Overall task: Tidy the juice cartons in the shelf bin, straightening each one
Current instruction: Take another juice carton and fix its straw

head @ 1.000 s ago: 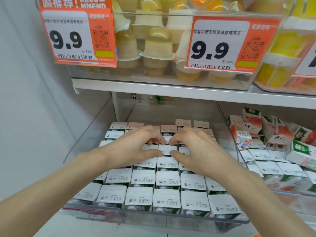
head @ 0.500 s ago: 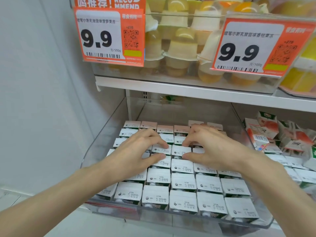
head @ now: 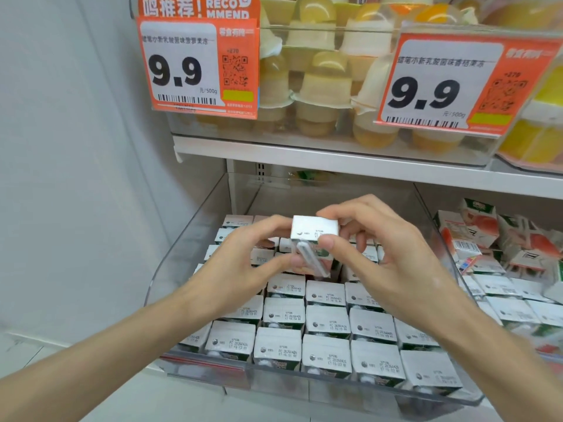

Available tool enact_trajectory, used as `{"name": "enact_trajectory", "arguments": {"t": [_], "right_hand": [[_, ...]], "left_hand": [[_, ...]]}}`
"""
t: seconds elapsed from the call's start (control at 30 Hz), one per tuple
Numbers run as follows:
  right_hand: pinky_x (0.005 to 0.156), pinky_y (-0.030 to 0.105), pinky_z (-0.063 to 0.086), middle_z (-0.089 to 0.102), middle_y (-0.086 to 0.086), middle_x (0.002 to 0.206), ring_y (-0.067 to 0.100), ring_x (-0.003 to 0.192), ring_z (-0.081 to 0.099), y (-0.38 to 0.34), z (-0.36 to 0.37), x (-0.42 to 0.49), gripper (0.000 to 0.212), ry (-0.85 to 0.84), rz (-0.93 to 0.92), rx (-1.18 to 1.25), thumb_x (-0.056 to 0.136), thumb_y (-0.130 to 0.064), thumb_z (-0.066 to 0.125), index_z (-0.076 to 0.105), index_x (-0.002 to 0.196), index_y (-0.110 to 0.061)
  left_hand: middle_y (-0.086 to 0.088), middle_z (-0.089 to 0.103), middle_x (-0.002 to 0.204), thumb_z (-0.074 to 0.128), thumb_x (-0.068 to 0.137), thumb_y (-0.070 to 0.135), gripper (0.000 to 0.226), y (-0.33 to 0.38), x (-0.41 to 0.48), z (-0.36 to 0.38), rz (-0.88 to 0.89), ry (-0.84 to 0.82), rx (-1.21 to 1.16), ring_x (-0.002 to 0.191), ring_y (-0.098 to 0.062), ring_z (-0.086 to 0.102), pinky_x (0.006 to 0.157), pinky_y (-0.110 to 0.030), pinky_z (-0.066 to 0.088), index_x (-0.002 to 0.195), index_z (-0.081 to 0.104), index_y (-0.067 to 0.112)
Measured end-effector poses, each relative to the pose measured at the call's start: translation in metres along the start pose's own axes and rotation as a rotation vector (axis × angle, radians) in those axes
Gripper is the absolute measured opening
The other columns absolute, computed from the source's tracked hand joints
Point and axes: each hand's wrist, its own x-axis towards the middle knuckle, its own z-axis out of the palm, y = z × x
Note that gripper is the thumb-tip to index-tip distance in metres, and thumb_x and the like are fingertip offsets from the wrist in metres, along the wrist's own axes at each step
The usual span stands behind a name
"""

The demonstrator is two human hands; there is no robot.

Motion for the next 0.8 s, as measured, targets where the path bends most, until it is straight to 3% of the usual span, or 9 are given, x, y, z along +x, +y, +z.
{"name": "enact_trajectory", "arguments": {"t": [0.13, 0.23, 0.3, 0.43, 0.53, 0.8], "right_hand": [[0.085, 0.034, 0.057, 0.068, -0.01, 0.112, 0.013, 0.1, 0.07, -0.004, 0.009, 0.002, 0.047, 0.07, 0.142, 0.19, 0.087, -0.051, 0.07, 0.068, 0.13, -0.032], [0.085, 0.038, 0.062, 0.075, -0.004, 0.103, 0.013, 0.092, 0.074, -0.002, 0.016, 0.004, 0.04, 0.055, 0.282, 0.307, 0.082, -0.044, 0.079, 0.073, 0.118, -0.029], [0.089, 0.037, 0.063, 0.078, -0.003, 0.101, 0.012, 0.092, 0.076, -0.001, 0.02, 0.004, 0.035, 0.054, 0.347, 0.369, 0.081, -0.042, 0.082, 0.076, 0.113, -0.027], [0.089, 0.036, 0.064, 0.08, -0.005, 0.099, 0.01, 0.09, 0.078, -0.004, 0.027, 0.001, 0.035, 0.068, 0.416, 0.426, 0.078, -0.043, 0.081, 0.077, 0.11, -0.028], [0.089, 0.037, 0.064, 0.081, -0.007, 0.097, 0.009, 0.089, 0.078, -0.005, 0.028, 0.0, 0.038, 0.077, 0.442, 0.459, 0.075, -0.045, 0.08, 0.077, 0.109, -0.027], [0.08, 0.023, 0.063, 0.082, -0.009, 0.097, 0.007, 0.089, 0.078, -0.006, 0.028, 0.0, 0.032, 0.075, 0.463, 0.503, 0.08, -0.04, 0.08, 0.078, 0.108, -0.026]], "left_hand": [[0.013, 0.075, 0.127, 0.066, 0.099, 0.021, 0.037, 0.006, -0.005, -0.002, -0.088, 0.05, -0.247, 0.118, -0.008, 0.072, 0.103, -0.027, 0.056, 0.135, 0.065, 0.021], [0.015, 0.076, 0.125, 0.061, 0.101, 0.023, 0.033, 0.009, -0.009, -0.004, -0.152, 0.085, -0.357, 0.114, -0.006, 0.073, 0.091, -0.017, 0.057, 0.134, 0.068, 0.02], [0.016, 0.076, 0.125, 0.058, 0.104, 0.024, 0.032, 0.009, -0.011, -0.006, -0.175, 0.078, -0.364, 0.116, -0.005, 0.072, 0.091, -0.015, 0.055, 0.134, 0.069, 0.024], [0.014, 0.076, 0.126, 0.05, 0.108, 0.025, 0.033, 0.007, -0.014, -0.007, -0.203, 0.039, -0.397, 0.117, -0.007, 0.072, 0.099, -0.021, 0.056, 0.135, 0.068, 0.027], [0.009, 0.077, 0.125, 0.043, 0.11, 0.027, 0.036, 0.006, -0.015, -0.008, -0.247, 0.006, -0.461, 0.116, -0.011, 0.073, 0.09, -0.022, 0.06, 0.135, 0.069, 0.025], [0.002, 0.078, 0.125, 0.044, 0.111, 0.023, 0.037, 0.001, -0.016, -0.007, -0.299, -0.021, -0.513, 0.115, -0.018, 0.074, 0.089, -0.026, 0.061, 0.142, 0.064, 0.026]]}}
